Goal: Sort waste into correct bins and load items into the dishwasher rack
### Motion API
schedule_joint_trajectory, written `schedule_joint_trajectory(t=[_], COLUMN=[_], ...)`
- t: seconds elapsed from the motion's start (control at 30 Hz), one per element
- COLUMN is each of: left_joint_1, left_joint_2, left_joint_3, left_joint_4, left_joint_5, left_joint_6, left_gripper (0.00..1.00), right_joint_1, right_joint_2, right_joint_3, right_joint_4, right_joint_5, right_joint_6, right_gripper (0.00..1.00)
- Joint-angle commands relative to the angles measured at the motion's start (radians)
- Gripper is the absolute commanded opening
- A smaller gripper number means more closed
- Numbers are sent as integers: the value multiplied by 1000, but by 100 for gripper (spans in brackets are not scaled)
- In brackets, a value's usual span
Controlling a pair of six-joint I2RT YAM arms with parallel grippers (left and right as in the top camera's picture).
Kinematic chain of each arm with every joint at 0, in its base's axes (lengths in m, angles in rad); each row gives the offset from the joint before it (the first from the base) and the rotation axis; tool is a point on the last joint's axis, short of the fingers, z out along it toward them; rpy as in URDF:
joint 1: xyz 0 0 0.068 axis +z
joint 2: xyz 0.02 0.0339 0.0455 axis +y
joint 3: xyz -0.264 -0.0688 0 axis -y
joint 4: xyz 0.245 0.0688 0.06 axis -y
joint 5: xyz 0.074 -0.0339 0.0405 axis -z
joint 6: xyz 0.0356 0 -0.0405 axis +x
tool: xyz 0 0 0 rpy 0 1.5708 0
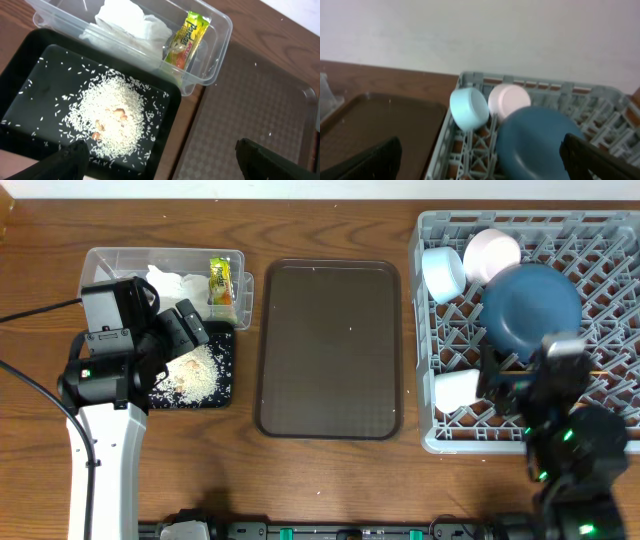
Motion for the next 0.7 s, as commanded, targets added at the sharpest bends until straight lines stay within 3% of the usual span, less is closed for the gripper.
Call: schedule_joint_trajectory(t=[0.0,0.3,0.43,0.67], left_joint_1=[4,4,4,4], left_joint_2=[1,1,1,1], left_joint_3=[18,18,18,18], left_joint_4=[-3,-3,-3,-3], left_joint_5=[-5,-5,-5,-5], left_joint_6=[8,8,8,8], left_gripper=[96,96,96,96], right_joint_1=[-6,-5,-1,1], right_joint_2=[-124,-422,-508,-510], right_joint_3=[-177,-595,-600,-600], right_joint_4=[74,340,240,218], right_joint_5=[-10,-10,0,9], right_joint_6=[-19,-3,14,15], right_gripper=[99,99,99,99])
